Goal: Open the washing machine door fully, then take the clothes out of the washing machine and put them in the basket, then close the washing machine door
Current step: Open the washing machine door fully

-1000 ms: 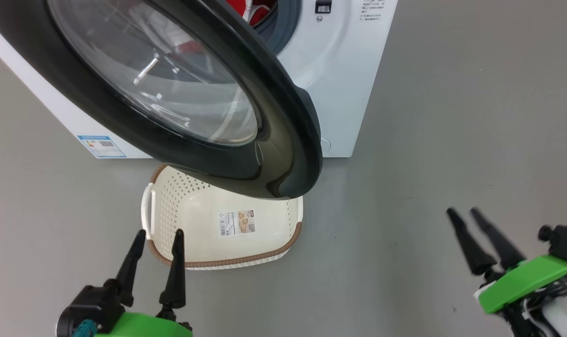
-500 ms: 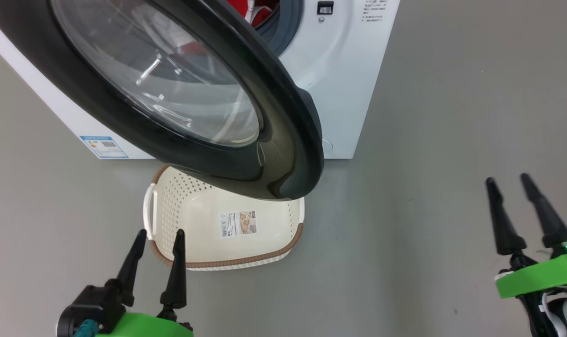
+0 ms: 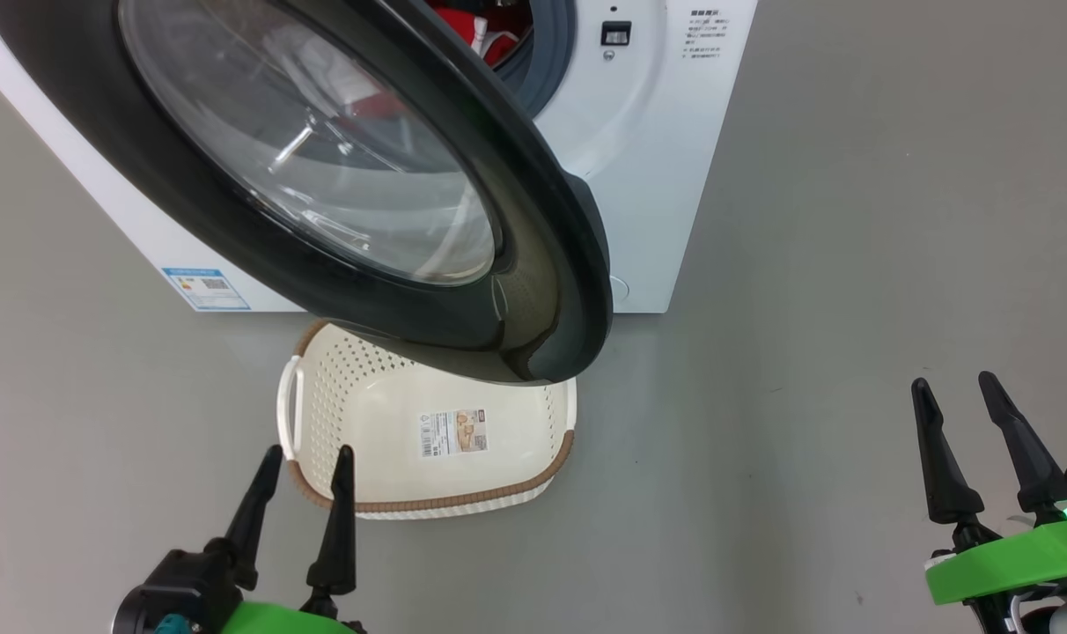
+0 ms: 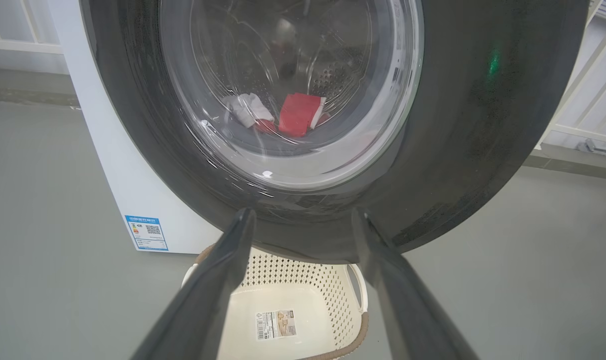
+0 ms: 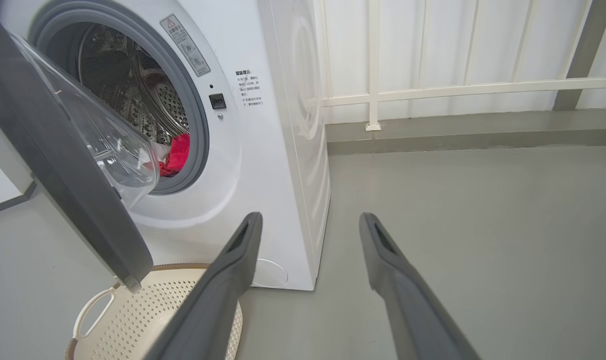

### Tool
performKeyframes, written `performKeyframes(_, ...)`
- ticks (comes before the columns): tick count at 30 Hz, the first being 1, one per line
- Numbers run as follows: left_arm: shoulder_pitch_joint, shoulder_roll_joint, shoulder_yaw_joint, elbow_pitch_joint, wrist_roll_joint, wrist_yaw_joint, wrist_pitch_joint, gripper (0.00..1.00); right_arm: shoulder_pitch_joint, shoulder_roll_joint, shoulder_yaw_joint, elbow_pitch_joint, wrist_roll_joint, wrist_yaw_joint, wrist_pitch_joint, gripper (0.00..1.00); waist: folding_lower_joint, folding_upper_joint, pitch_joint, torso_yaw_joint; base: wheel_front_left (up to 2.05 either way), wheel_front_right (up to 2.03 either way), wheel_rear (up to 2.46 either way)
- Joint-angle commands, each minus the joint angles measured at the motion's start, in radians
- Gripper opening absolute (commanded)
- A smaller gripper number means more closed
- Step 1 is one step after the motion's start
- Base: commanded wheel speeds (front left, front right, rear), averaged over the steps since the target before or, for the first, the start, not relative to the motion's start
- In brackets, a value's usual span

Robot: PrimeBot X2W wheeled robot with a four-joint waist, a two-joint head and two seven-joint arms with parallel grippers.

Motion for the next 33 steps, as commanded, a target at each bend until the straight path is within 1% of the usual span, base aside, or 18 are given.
performKeyframes(1, -0.003, 0.012, 0.028, -0.030, 0.009, 0.002, -0.012, 1.00, 0.011, -0.016, 0.011, -0.026, -0.008, 0.007, -0.006, 1.00, 0.0000, 0.0000, 0.001, 0.001, 0.00, 0.00, 0.00)
performKeyframes(9, -0.008, 0.012, 0.028, -0.033, 0.009, 0.003, -0.012, 1.00, -0.003, -0.015, 0.014, -0.031, -0.016, 0.007, -0.006, 1.00, 0.0000, 0.0000, 0.008, 0.007, 0.00, 0.00, 0.00)
performKeyframes(12, -0.010, 0.012, 0.026, -0.033, 0.008, 0.004, -0.012, 1.00, -0.014, -0.012, 0.031, -0.033, 0.005, 0.007, -0.006, 1.00, 0.0000, 0.0000, 0.010, 0.011, 0.00, 0.00, 0.00)
performKeyframes(13, -0.011, 0.012, 0.025, -0.034, 0.008, 0.005, -0.012, 1.00, -0.021, -0.012, 0.040, -0.034, 0.020, 0.007, -0.006, 0.59, 0.0000, 0.0000, 0.011, 0.013, 0.00, 0.00, 0.00)
performKeyframes(14, -0.013, 0.012, 0.024, -0.034, 0.007, 0.005, -0.012, 1.00, -0.028, -0.010, 0.051, -0.035, 0.039, 0.007, -0.006, 0.24, 0.0000, 0.0000, 0.011, 0.015, 0.00, 0.00, 0.00)
performKeyframes(15, -0.014, 0.012, 0.024, -0.035, 0.007, 0.005, -0.012, 1.00, -0.037, -0.008, 0.062, -0.035, 0.063, 0.007, -0.006, 0.00, 0.0000, 0.0000, 0.012, 0.018, 0.00, 0.00, 0.00)
performKeyframes(17, -0.015, 0.012, 0.021, -0.037, 0.006, 0.006, -0.012, 1.00, -0.063, -0.009, 0.087, -0.040, 0.114, 0.007, -0.006, 0.00, 0.0000, 0.0000, 0.013, 0.022, 0.00, 0.00, 0.00)
performKeyframes(20, -0.015, 0.012, 0.017, -0.040, 0.003, 0.007, -0.012, 1.00, -0.116, -0.024, 0.150, -0.055, 0.197, 0.007, -0.006, 0.00, 0.0000, 0.0000, 0.017, 0.031, 0.00, 0.00, 0.00)
performKeyframes(25, -0.021, 0.012, 0.006, -0.041, -0.002, 0.010, -0.012, 1.00, -0.231, -0.066, 0.262, -0.068, 0.385, 0.007, -0.006, 0.00, 0.0000, 0.0000, 0.028, 0.050, 0.00, 0.00, 0.00)
performKeyframes(26, -0.021, 0.012, 0.006, -0.041, -0.002, 0.010, -0.012, 1.00, -0.231, -0.066, 0.262, -0.068, 0.385, 0.007, -0.006, 0.00, 0.0000, 0.0000, 0.028, 0.050, 0.00, 0.00, 0.00)
performKeyframes(31, -0.034, 0.012, -0.010, -0.047, -0.010, 0.010, -0.012, 1.00, -0.367, -0.134, 0.381, -0.054, 0.556, 0.007, -0.006, 0.00, 0.0000, 0.0000, 0.047, 0.078, 0.00, 0.00, 0.00)
performKeyframes(33, -0.038, 0.012, -0.017, -0.049, -0.014, 0.012, -0.012, 1.00, -0.422, -0.159, 0.432, -0.048, 0.644, 0.007, -0.006, 0.00, 0.0000, 0.0000, 0.056, 0.089, 0.00, 0.00, 0.00)
